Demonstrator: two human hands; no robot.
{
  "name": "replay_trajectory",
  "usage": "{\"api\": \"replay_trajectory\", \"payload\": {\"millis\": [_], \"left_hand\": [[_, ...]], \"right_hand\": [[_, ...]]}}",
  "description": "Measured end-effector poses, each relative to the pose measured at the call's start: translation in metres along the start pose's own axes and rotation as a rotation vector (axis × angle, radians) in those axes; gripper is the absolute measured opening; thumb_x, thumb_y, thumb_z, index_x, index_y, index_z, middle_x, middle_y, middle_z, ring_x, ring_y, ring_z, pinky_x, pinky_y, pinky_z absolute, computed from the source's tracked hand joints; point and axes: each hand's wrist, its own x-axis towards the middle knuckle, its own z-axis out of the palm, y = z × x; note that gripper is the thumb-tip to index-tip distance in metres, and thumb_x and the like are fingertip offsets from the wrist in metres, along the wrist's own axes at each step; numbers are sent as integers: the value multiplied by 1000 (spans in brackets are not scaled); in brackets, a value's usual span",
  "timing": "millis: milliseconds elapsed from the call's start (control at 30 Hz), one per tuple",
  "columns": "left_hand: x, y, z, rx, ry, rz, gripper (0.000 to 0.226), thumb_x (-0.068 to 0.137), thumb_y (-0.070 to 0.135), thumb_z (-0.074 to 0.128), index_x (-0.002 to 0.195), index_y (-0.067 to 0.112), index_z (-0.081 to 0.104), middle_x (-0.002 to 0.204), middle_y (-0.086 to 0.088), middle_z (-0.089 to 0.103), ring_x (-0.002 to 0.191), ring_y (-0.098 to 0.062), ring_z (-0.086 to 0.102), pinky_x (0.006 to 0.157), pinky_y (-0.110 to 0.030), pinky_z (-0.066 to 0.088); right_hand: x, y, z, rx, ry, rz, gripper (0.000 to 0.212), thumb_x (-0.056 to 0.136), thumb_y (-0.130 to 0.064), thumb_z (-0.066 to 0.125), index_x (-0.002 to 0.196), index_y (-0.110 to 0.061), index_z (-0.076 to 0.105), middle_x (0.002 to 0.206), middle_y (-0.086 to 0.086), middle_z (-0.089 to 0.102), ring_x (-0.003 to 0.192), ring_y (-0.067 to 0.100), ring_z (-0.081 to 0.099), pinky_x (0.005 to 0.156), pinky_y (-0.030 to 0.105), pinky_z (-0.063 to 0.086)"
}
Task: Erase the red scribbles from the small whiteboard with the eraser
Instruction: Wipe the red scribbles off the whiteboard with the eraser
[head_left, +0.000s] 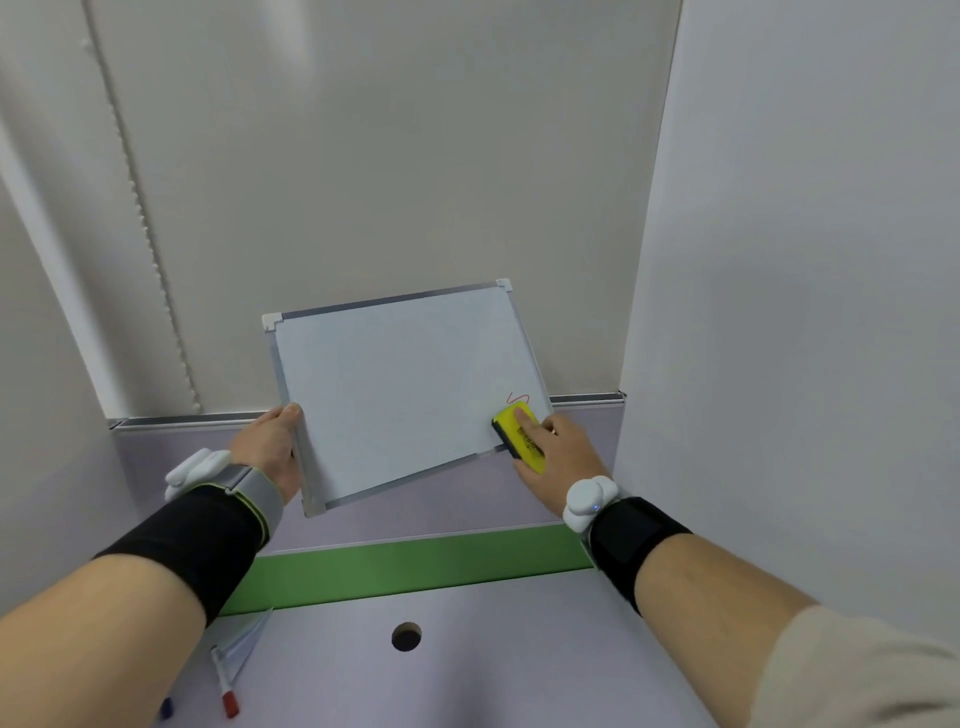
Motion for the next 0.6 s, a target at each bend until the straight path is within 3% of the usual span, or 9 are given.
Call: {"api": "replay_trajectory", "payload": {"millis": [67,133,233,300,433,600], "left_hand": [[-4,-2,3,-16,-2,-2,36,104,11,54,138,1,59,132,-15,67,112,-29,67,115,-48,47],[-6,-2,5,-21,3,1,40,103,10,55,142,0,56,136,-16,65,122,-32,65,116,-49,47],[-4,-2,4,-12,-7,1,39,103,11,55,140,-1,58,135,-15,66,125,-32,64,117,-50,46],[-2,-1,0,4,-18,3,34,104,12,54,134,-1,61,130,-15,66,119,-30,63,118,-51,45],[0,3,-7,-6,13,26,39,103,12,57,140,0,58,135,-16,66,120,-30,65,117,-49,46],[-1,-1,-6,16,-8,16,40,102,14,57,141,1,59,139,-16,67,126,-32,65,117,-48,47]], "right_hand": [[8,4,-6,34,42,141,70,88,-40,59,149,-28,28,108,10,46,102,30,45,93,37,44],[10,0,-8,63,58,203,72,88,-42,59,149,-27,25,112,11,45,105,31,44,96,37,43],[6,-23,4,24,20,-2,73,87,-44,59,149,-26,25,111,9,44,101,28,44,93,38,44],[9,-20,4,8,26,-21,72,87,-43,60,149,-26,27,110,9,45,100,29,45,92,37,43],[13,7,-15,9,75,239,71,88,-39,59,149,-28,25,109,13,44,102,35,46,93,38,44],[7,-29,3,1,5,-64,72,87,-43,59,149,-26,26,111,9,44,101,28,45,92,38,45]]}}
